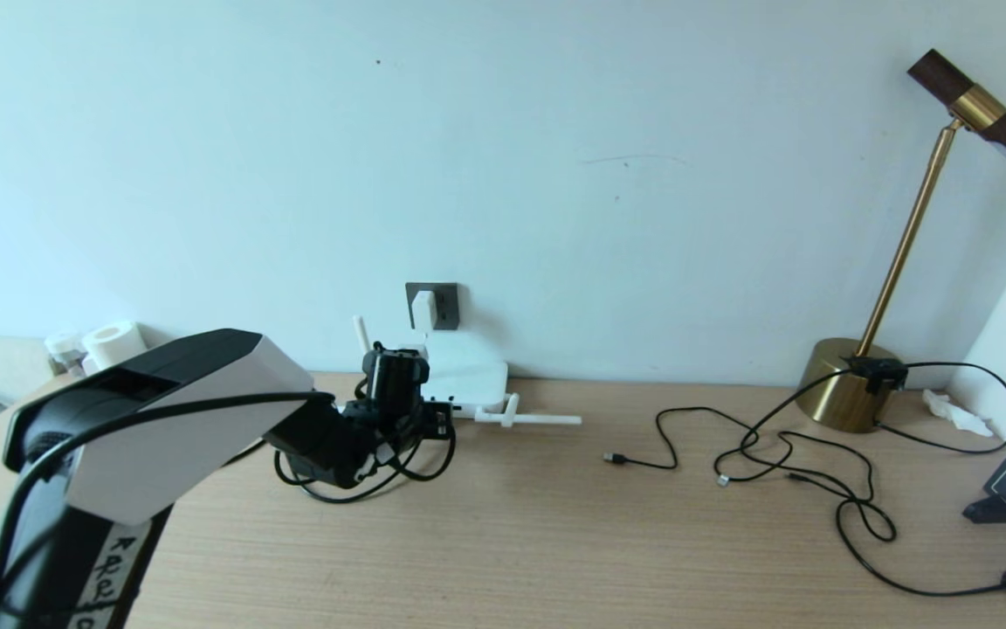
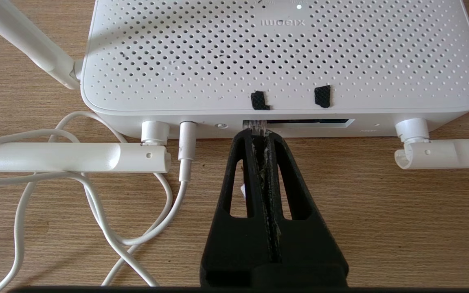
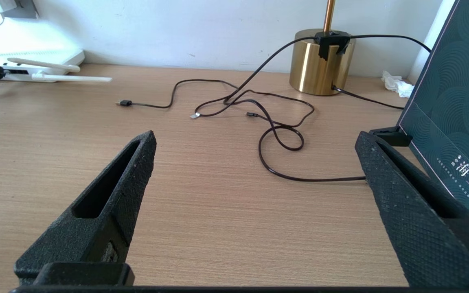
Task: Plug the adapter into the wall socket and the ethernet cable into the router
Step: Hand it to the other hand
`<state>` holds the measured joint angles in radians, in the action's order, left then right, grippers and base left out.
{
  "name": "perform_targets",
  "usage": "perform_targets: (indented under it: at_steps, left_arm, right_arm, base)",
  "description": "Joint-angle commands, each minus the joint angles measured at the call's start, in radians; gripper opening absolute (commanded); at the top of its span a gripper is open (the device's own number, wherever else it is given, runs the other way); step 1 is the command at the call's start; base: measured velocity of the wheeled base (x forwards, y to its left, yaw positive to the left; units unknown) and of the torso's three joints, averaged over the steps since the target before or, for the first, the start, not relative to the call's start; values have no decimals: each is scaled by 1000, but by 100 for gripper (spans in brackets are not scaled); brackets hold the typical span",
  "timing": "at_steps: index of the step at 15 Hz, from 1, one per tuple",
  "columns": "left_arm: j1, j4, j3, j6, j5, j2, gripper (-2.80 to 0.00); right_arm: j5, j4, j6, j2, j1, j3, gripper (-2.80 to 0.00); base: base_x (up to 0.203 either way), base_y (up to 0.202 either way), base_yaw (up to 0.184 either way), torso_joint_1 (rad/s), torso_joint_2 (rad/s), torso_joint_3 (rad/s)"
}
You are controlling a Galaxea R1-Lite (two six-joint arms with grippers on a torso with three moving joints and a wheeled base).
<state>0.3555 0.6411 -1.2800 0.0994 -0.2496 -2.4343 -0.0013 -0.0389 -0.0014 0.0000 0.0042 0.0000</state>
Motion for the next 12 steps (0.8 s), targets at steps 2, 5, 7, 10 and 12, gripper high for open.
perform_targets:
  at_steps: [2, 5, 7, 10, 12]
  left_arm:
    - [0, 5, 1, 0, -3, -5, -280]
    - [0, 5, -4, 0, -2, -5, -280]
    - [0, 5, -7, 0, -4, -5, -280]
    - [2, 3, -21, 0, -4, -6, -280]
    - [1, 2, -34, 3, -21, -19, -280]
  right_arm:
    - [0, -1, 0, 2, 0, 12, 0]
    - [0, -2, 0, 2, 0, 12, 0]
    - [0, -1, 0, 2, 0, 12, 0]
    - [0, -1, 0, 2, 0, 12, 0]
    - [0, -1, 0, 2, 0, 12, 0]
  base:
    - [0, 0, 0, 0, 0, 0]
    - [0, 0, 0, 0, 0, 0]
    - [0, 0, 0, 0, 0, 0]
    - [0, 0, 0, 0, 0, 0]
    - [0, 0, 0, 0, 0, 0]
